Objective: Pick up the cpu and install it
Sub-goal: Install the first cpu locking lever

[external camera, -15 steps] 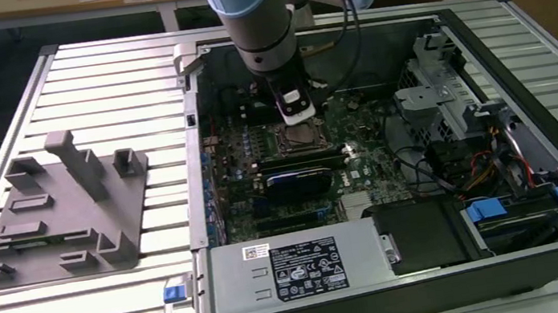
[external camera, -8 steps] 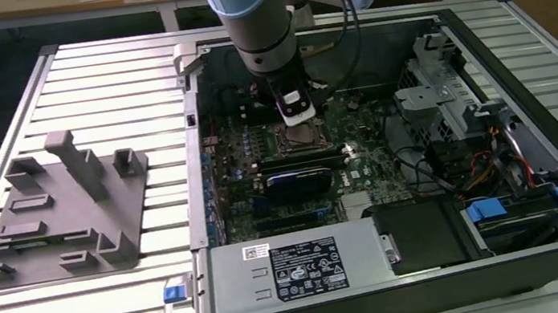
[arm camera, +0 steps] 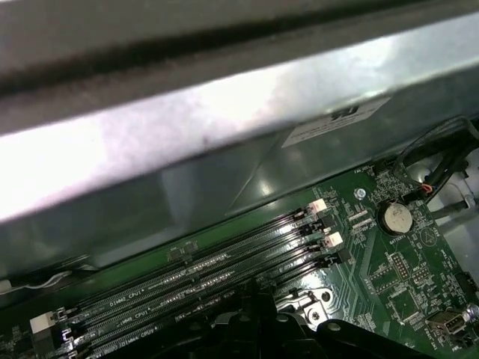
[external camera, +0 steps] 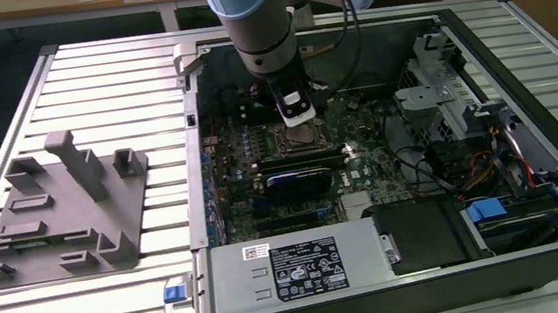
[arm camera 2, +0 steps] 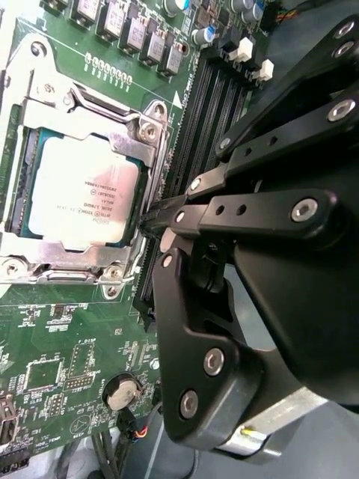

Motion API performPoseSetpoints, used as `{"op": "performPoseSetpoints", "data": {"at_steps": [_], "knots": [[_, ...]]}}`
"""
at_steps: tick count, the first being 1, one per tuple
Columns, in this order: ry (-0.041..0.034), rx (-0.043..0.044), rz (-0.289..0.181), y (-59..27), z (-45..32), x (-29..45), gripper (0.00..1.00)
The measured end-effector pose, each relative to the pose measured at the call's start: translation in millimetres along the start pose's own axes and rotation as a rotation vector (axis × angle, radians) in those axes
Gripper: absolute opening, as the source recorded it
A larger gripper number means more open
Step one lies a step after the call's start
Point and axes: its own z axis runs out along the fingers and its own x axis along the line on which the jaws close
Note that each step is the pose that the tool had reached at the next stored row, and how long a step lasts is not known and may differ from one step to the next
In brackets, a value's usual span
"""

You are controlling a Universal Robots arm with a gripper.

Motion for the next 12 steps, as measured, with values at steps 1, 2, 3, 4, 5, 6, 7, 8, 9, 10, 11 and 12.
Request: {"op": "performPoseSetpoints", "data": {"at_steps": [1, 2, 3, 4, 5, 6, 7, 8, 9, 10, 11, 12], "knots": [[0.001, -0.0027, 0.001, -0.3, -0.1, -0.1, 0.11], [0.0029, -0.0084, 0.002, -0.7, -0.2, -0.3, 0.11], [0.0053, -0.0149, 0.004, -1.1, -0.2, -0.5, 0.11], [0.0069, -0.0194, 0.005, -1.4, -0.3, -0.6, 0.11], [0.007, -0.0199, 0.006, -1.7, -0.4, -0.7, 0.11], [0.0071, -0.02, 0.006, -1.8, -0.4, -0.7, 0.11], [0.0071, -0.02, 0.006, -1.9, -0.4, -0.8, 0.11], [0.0072, -0.02, 0.006, -2.0, -0.4, -0.8, 0.11], [0.0072, -0.0199, 0.006, -2.1, -0.5, -0.9, 0.11], [0.0072, -0.0198, 0.006, -2.2, -0.6, -0.9, 0.11], [0.0072, -0.0198, 0.006, -2.3, -0.5, -1.0, 0.11], [0.0072, -0.0199, 0.006, -2.3, -0.5, -1.1, 0.11]]}}
